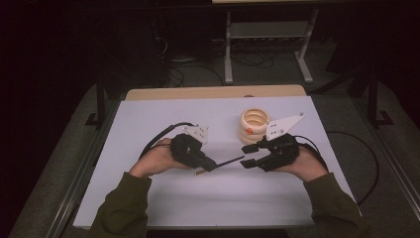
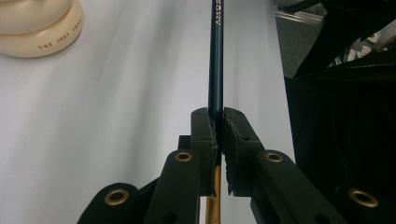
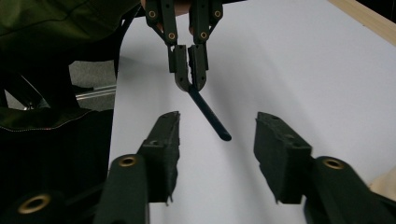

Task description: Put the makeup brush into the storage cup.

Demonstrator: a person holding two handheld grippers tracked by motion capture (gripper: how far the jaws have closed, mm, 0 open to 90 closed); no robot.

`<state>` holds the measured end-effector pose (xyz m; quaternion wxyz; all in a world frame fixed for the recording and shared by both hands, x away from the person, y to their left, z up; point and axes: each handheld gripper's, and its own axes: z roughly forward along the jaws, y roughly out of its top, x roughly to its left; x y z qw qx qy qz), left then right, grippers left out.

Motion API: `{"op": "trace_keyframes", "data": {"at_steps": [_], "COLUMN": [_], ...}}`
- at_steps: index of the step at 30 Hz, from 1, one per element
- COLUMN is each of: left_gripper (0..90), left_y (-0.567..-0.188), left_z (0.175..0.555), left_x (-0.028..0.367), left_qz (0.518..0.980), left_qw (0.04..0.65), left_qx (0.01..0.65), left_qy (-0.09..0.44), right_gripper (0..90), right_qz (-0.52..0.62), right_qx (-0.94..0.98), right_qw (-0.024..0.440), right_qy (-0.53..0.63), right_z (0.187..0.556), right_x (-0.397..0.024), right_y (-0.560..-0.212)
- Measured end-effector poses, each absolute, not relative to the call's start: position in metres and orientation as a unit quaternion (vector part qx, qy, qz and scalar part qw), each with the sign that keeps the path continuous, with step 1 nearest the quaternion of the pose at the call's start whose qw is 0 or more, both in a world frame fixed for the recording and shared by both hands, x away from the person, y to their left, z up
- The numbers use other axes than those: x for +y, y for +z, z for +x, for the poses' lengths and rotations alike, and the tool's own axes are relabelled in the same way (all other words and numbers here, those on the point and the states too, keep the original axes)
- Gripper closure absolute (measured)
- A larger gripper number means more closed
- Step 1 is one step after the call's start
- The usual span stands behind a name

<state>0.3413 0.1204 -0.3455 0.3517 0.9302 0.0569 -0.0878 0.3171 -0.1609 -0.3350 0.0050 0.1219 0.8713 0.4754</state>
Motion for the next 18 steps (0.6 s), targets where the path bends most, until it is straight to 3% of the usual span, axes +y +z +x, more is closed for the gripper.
{"op": "trace_keyframes", "data": {"at_steps": [18], "left_gripper": [83.1], "left_y": [-0.345], "left_z": [0.339], "left_x": [0.117], "left_qz": [0.932], "left_qw": [0.35], "left_qx": [0.035], "left_qy": [-0.09], "right_gripper": [74.5], "right_qz": [0.11], "right_qx": [0.877], "right_qw": [-0.022], "right_qy": [0.467], "right_z": [0.32], "right_x": [-0.15], "right_y": [-0.345]}}
